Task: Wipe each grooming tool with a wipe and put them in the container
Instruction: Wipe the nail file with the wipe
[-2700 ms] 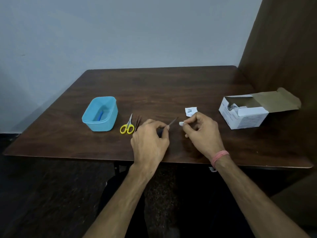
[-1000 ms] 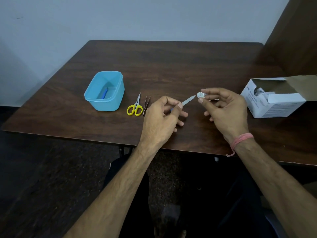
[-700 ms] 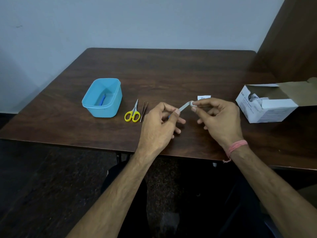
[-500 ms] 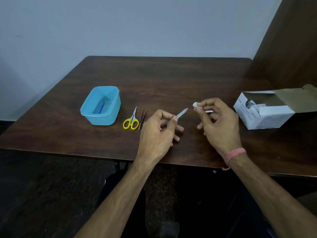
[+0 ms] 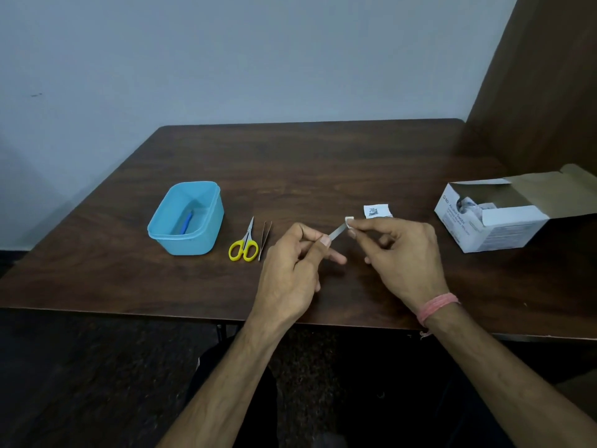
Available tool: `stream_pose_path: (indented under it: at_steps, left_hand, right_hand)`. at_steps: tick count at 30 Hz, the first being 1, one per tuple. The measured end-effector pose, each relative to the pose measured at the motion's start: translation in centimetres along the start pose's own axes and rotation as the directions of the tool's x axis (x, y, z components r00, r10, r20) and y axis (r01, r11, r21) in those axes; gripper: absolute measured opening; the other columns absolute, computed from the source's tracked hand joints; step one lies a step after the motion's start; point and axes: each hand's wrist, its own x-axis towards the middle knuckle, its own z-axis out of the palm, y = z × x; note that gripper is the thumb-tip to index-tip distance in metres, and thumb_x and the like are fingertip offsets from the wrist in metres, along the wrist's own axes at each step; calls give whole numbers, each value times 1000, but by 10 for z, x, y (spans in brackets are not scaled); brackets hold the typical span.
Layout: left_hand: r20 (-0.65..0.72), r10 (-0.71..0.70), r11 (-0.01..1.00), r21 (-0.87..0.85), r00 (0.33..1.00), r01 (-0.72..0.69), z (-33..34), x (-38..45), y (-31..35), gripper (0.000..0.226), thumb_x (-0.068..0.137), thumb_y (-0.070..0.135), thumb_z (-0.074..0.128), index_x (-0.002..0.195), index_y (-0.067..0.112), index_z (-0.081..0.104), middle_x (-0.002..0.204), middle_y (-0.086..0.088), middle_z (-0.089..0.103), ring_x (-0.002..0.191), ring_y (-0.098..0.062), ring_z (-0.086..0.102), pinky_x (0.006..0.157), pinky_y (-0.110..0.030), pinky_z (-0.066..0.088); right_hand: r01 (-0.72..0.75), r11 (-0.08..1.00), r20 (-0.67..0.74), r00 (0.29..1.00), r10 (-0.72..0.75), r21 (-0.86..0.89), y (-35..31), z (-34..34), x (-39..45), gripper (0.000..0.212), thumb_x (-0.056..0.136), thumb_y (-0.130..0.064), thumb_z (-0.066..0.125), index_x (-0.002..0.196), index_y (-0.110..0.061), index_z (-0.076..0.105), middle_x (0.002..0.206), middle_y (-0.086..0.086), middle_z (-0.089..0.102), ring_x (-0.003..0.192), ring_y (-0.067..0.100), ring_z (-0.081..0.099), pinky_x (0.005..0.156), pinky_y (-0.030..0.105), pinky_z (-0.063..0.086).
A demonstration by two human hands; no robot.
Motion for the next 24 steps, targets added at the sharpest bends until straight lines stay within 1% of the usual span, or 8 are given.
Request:
stream_pose_path:
  at_steps: [2, 4, 8, 12, 14, 18, 21, 24]
  left_hand:
    - [5, 3, 1000, 1, 1000, -3, -1, 0, -1, 17, 117, 28, 60, 106, 16, 62, 94, 8, 87, 47, -16, 51, 55, -28, 46]
    - [6, 8, 1000, -4, 1000, -8, -2, 0, -1, 17, 117, 27, 60, 106, 15, 63, 94, 7, 87, 47, -17, 51, 55, -29, 45]
    - [4, 13, 1000, 4, 1000, -13, -2, 1, -3, 16, 117, 26, 60, 107, 15, 64, 94, 7, 87, 46, -17, 52, 55, -28, 46]
    - [10, 27, 1000, 13, 1000, -27, -3, -1, -3, 16, 117, 27, 60, 107, 15, 64, 95, 8, 87, 46, -15, 53, 56, -27, 46]
    - [15, 31, 999, 24, 999, -32, -3, -1, -3, 16, 117, 26, 60, 107, 15, 63, 95, 9, 87, 46, -15, 54, 56, -25, 46]
    - [26, 57, 998, 31, 998, -58, -1, 0, -5, 17, 117, 25, 60, 103, 16, 61, 97, 9, 87, 44, -18, 59, 57, -27, 48]
    - [59, 58, 998, 35, 997, -60, -1, 1, -7, 13, 118, 25, 60, 106, 18, 62, 101, 9, 87, 49, -21, 63, 57, -24, 46]
    - [152, 62, 992, 103, 986, -78, -3, 0, -6, 5, 118, 26, 57, 116, 27, 61, 108, 17, 86, 58, -17, 70, 58, -19, 44]
  right_hand:
    - [11, 1000, -12, 1000, -11, -7, 1, 2, 0, 15, 93, -32, 88, 106, -38, 88, 53, -2, 63, 51, 23, 67, 65, 38, 59]
    - [38, 999, -8, 999, -38, -18, 2, 1, 0, 15, 93, -30, 88, 107, -36, 88, 56, -7, 64, 52, 20, 67, 66, 38, 59]
    - [121, 990, 15, 993, -121, -68, 2, 2, -1, 16, 91, -22, 90, 106, -30, 89, 62, -32, 58, 56, 12, 64, 66, 34, 58]
    - [166, 981, 30, 986, -164, -96, 0, 3, -1, 16, 92, -20, 89, 105, -29, 89, 76, -34, 63, 57, 11, 61, 67, 35, 59]
    - [155, 984, 4, 988, -155, -88, -1, 2, -1, 16, 92, -20, 90, 105, -29, 89, 71, -36, 60, 57, 11, 61, 66, 35, 59]
    - [182, 978, 26, 983, -181, -97, -2, 1, -1, 17, 92, -20, 89, 106, -28, 89, 73, -40, 56, 58, 5, 58, 66, 26, 54]
    - [108, 992, 21, 994, -107, -69, -2, 1, 0, 15, 92, -23, 89, 105, -32, 89, 60, -31, 62, 54, 10, 65, 65, 26, 55]
    - [38, 997, 29, 999, -36, -63, -1, 1, -1, 12, 94, -21, 87, 103, -29, 88, 62, -41, 62, 51, 1, 69, 63, 8, 48]
